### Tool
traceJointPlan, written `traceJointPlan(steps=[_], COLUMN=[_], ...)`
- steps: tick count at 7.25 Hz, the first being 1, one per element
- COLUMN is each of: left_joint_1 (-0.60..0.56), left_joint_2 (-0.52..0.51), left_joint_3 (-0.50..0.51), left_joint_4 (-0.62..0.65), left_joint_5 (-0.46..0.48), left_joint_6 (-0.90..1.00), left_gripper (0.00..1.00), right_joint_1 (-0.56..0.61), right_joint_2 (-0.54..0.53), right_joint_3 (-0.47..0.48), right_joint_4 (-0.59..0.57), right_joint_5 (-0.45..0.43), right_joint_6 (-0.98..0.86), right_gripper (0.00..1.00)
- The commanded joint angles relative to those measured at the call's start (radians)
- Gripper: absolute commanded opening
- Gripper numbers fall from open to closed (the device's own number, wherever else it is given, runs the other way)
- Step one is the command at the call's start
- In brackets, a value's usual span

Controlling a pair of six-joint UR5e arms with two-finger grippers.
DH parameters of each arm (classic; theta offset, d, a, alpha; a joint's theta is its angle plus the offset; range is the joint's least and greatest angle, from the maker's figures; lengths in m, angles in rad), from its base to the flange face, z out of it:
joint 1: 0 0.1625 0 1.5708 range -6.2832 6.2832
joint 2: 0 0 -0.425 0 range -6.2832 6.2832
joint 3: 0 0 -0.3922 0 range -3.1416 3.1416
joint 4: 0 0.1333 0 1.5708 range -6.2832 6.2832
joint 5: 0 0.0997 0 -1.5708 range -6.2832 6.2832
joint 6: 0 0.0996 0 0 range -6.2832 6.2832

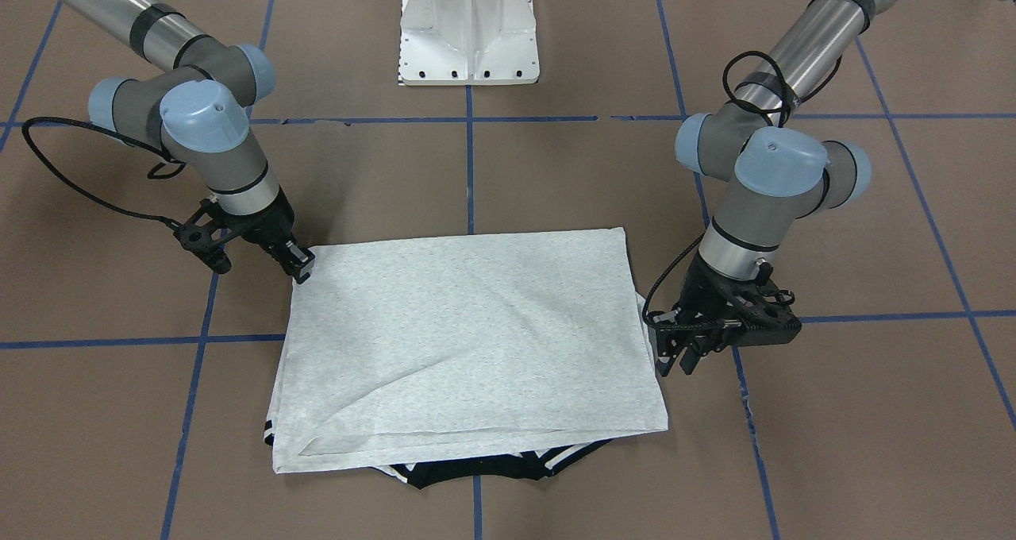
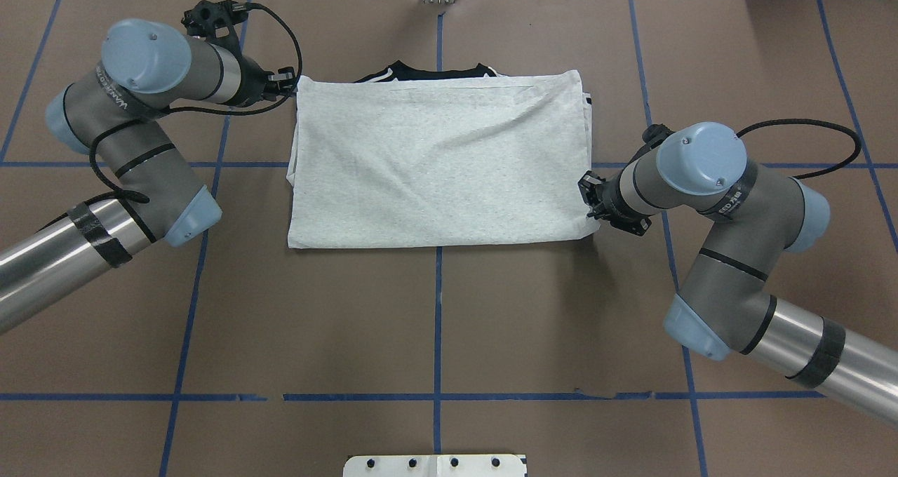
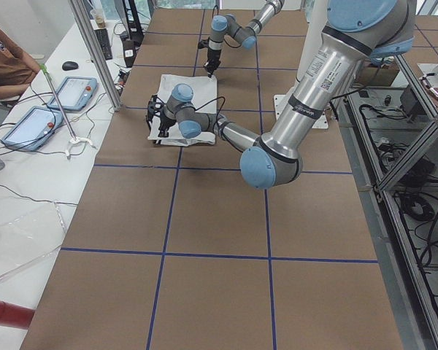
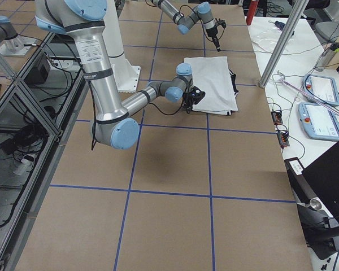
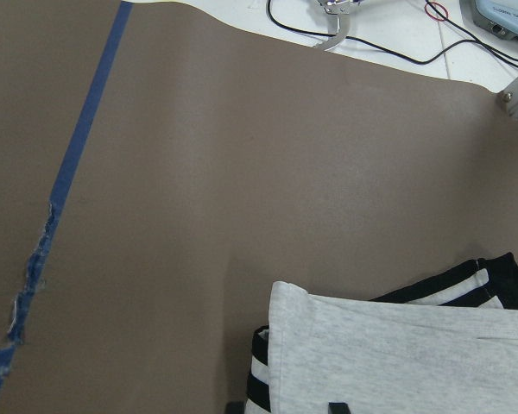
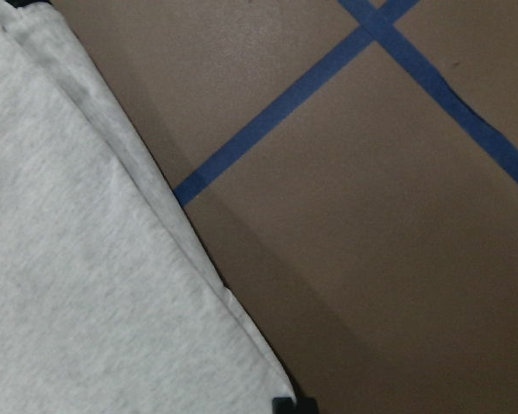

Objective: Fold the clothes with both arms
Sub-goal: 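Drag the folded shirt's edge toward the robot with the right gripper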

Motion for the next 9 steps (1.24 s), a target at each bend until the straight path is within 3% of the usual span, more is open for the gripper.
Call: traceJointPlan(steps=[1, 3, 5, 6, 7, 9], left_joint_1=[0.002, 0.009, 0.017, 0.024, 0.025, 0.090], left_joint_2=[0.004, 0.021, 0.027, 0.038, 0.056, 0.094], left_joint_3=[-0.025, -0.071, -0.139, -0.177, -0.217, -0.324], left_joint_4=[0.002, 0.003, 0.076, 0.091, 0.089, 0.089], left_joint_5=[0.000, -0.002, -0.005, -0.033, -0.116, -0.164], left_joint_6=[-0.040, -0.060, -0.073, -0.083, -0.130, -0.256], left_gripper=[0.43, 0.44, 0.45, 0.46, 0.46, 0.49], right_joint_1=[-0.005, -0.011, -0.101, -0.203, -0.297, -0.412], right_joint_2=[-0.025, -0.121, -0.177, -0.235, -0.260, -0.307], right_joint_3=[0.072, 0.353, 0.517, 0.581, 0.583, 0.605], right_joint_4=[-0.006, -0.174, -0.314, -0.345, -0.346, -0.346], right_joint_5=[0.011, 0.037, 0.044, 0.052, 0.093, 0.240], right_joint_6=[0.069, 0.106, 0.151, 0.151, 0.153, 0.156], right_gripper=[0.00, 0.00, 0.00, 0.00, 0.00, 0.00])
